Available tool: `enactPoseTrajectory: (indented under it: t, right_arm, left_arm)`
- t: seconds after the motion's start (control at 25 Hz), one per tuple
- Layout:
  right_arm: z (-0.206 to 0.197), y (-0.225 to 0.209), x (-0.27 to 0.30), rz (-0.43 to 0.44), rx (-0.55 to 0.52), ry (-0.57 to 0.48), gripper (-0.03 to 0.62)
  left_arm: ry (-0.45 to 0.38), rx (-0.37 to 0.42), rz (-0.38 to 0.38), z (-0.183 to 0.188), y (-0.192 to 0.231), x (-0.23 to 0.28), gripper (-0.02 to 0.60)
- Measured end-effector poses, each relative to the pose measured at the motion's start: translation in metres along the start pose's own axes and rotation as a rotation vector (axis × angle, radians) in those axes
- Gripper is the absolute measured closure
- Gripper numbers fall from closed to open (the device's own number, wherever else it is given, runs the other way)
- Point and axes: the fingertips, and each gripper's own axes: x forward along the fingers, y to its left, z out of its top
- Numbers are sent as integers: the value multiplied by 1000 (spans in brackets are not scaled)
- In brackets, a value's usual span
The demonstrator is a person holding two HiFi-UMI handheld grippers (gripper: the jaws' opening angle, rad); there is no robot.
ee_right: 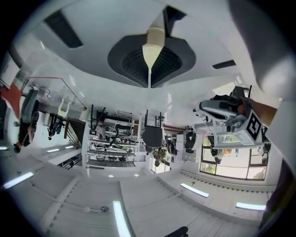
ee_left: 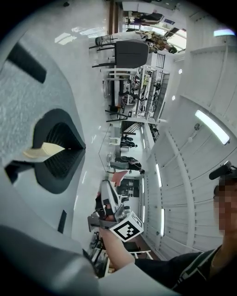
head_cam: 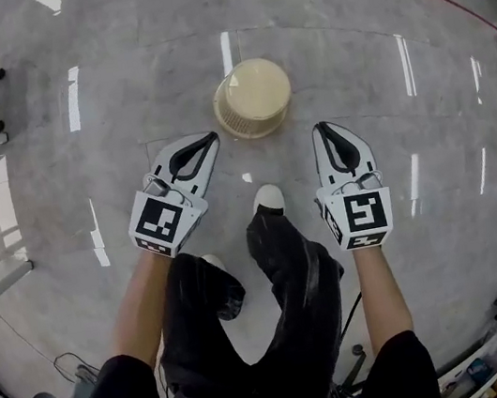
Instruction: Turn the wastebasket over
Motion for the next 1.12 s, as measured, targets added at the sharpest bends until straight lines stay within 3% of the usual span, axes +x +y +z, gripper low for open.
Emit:
enactPoseTrajectory:
  t: [0.16,0.32,0.52,0.72,0.92,1.12]
  right_arm:
    - [-60,-12,47,6,-74,-16,582]
    - [-106,-18,78,14,-124,-32,582]
    - [-139,-19,108,18,-188,-40,582]
    - [-166,-26,127,-12,-162,-65,582]
    - [-202,-31,140,-2,-146,-50,582]
    - [-236,-37,149,9,-142,-26,582]
  left_arm:
    - [-6,79,-20,-65,20,41,575]
    - [-38,151,-32,-101,36,71,575]
    - [-48,187,-42,-140,53,96,575]
    - [-40,178,-55,-178,65,105,575]
    - [36,324,-126,-212,63,109,575]
    - [38,309,-160,-229,61,122,575]
